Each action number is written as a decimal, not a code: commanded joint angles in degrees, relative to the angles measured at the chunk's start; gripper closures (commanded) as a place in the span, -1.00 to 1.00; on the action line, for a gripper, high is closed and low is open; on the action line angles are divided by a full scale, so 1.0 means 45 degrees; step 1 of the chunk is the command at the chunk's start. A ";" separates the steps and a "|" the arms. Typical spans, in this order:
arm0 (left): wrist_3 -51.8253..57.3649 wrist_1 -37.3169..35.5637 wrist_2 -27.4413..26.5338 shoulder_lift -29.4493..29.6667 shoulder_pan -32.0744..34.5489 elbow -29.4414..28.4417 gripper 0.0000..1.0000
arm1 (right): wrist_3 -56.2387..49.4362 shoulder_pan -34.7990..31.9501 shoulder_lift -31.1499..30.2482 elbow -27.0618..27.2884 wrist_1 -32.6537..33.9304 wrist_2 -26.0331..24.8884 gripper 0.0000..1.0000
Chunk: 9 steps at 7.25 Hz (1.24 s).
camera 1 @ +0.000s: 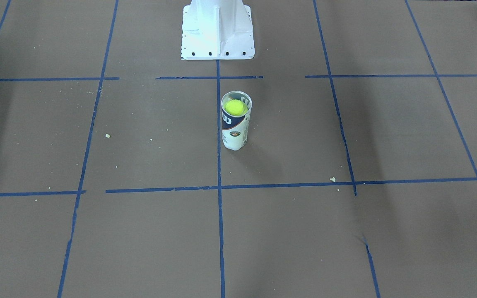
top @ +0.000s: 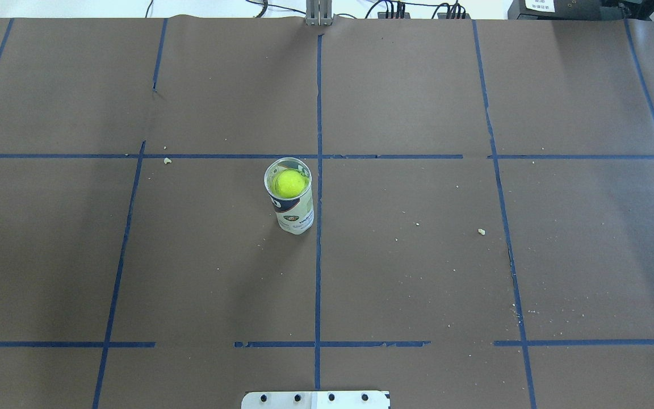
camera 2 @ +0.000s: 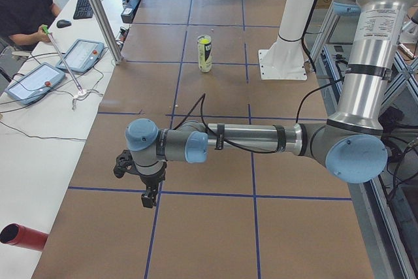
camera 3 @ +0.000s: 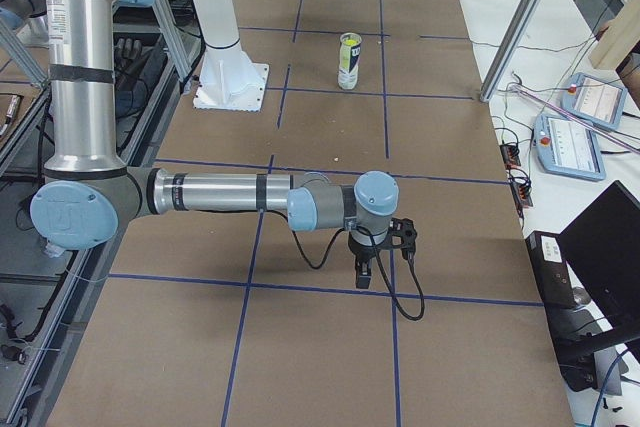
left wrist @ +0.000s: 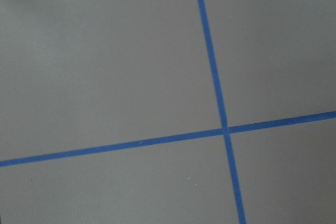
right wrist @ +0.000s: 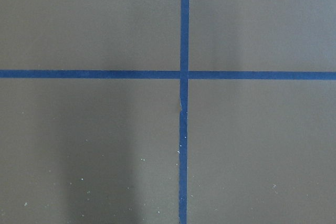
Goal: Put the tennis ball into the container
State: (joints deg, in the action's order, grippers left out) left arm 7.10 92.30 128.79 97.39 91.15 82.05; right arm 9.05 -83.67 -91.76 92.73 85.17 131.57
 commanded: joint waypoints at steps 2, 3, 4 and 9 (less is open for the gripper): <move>-0.0093 -0.0062 0.0032 -0.0390 0.0018 0.0105 -1.00 | 0.0000 0.0000 0.0000 0.0000 0.0000 0.0000 -1.00; -0.0113 -0.0217 0.0052 -0.0527 0.0038 0.0396 -1.00 | 0.0000 0.0000 0.0000 0.0000 0.0000 0.0000 -1.00; -0.0152 -0.0876 0.0052 -0.0605 0.0134 0.0940 -1.00 | 0.0000 0.0000 0.0000 0.0000 0.0000 0.0000 -1.00; -0.0192 -0.1723 0.0637 -0.0762 0.0155 0.1551 -1.00 | 0.0000 0.0000 0.0000 0.0000 0.0000 0.0000 -1.00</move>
State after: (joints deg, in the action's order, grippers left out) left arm 6.27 84.64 131.52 94.06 91.82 88.98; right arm 9.05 -83.67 -91.76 92.73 85.17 131.57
